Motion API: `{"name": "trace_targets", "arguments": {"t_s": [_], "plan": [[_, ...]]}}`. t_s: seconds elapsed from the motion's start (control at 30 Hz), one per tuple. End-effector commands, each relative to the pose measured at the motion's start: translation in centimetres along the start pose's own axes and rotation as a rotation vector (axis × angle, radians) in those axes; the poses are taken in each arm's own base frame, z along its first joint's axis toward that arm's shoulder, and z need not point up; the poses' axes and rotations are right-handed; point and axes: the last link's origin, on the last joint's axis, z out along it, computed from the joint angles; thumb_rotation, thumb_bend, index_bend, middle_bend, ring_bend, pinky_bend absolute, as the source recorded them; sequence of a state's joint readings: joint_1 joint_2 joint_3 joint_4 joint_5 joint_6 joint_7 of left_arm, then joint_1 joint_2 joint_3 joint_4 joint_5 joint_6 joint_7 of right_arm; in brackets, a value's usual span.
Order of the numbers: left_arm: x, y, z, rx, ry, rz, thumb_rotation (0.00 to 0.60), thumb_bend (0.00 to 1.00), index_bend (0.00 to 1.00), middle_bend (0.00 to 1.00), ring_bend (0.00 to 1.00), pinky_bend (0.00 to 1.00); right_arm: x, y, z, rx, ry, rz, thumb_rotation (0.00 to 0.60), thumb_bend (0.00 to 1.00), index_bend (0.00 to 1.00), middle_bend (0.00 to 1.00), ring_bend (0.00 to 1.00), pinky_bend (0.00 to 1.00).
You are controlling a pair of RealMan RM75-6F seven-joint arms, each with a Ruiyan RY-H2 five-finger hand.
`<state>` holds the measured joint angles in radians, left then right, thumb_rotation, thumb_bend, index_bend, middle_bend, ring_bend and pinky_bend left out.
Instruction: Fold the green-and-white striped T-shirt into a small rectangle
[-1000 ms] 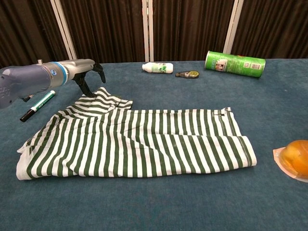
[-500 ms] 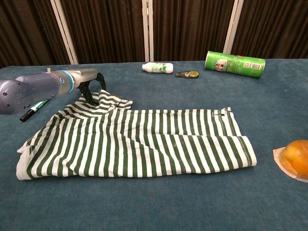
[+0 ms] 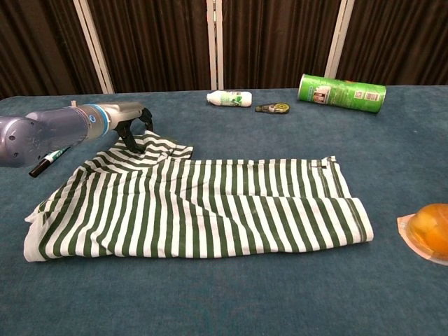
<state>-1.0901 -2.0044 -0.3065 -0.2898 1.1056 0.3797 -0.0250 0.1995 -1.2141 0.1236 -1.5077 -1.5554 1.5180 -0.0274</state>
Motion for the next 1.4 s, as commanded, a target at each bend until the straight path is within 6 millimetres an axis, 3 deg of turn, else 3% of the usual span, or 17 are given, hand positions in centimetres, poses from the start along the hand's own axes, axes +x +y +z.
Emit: {"name": "trace_targets", "arguments": {"t_s": [0.03, 0.6, 0.7, 0.83, 0.93, 1.4], "plan": [[0.07, 0.08, 0.08, 0.003, -0.001, 0.001, 0.600, 0.34, 0.38, 0.00, 0.00, 0.00, -0.02, -0.01, -0.01, 0.000, -0.001, -0.001, 0.600, 0.01, 0.11, 0.00, 0.00, 0.00], [-0.54, 0.25, 0.29, 0.024, -0.042, 0.004, 0.600, 0.35, 0.40, 0.00, 0.00, 0.00, 0.05, 0.01, 0.00, -0.001, 0.003, -0.002, 0.600, 0.01, 0.11, 0.00, 0.00, 0.00], [-0.61, 0.29, 0.31, 0.026, -0.049, 0.002, 0.600, 0.37, 0.45, 0.00, 0.00, 0.00, 0.08, -0.02, -0.02, 0.000, 0.004, -0.001, 0.600, 0.01, 0.11, 0.00, 0.00, 0.00], [-0.58, 0.16, 0.32, 0.030, -0.052, -0.002, 0.600, 0.37, 0.60, 0.00, 0.00, 0.00, 0.11, -0.03, -0.02, 0.000, 0.006, 0.000, 0.600, 0.01, 0.11, 0.00, 0.00, 0.00], [-0.45, 0.11, 0.29, 0.028, -0.041, -0.002, 0.600, 0.37, 0.66, 0.00, 0.00, 0.00, 0.13, -0.08, -0.03, 0.002, 0.007, 0.001, 0.600, 0.01, 0.11, 0.00, 0.00, 0.00], [0.09, 0.15, 0.03, 0.000, -0.013, -0.027, 0.600, 0.38, 0.78, 0.00, 0.00, 0.00, 0.24, -0.16, -0.12, 0.005, 0.011, 0.004, 0.600, 0.01, 0.11, 0.00, 0.00, 0.00]]}}
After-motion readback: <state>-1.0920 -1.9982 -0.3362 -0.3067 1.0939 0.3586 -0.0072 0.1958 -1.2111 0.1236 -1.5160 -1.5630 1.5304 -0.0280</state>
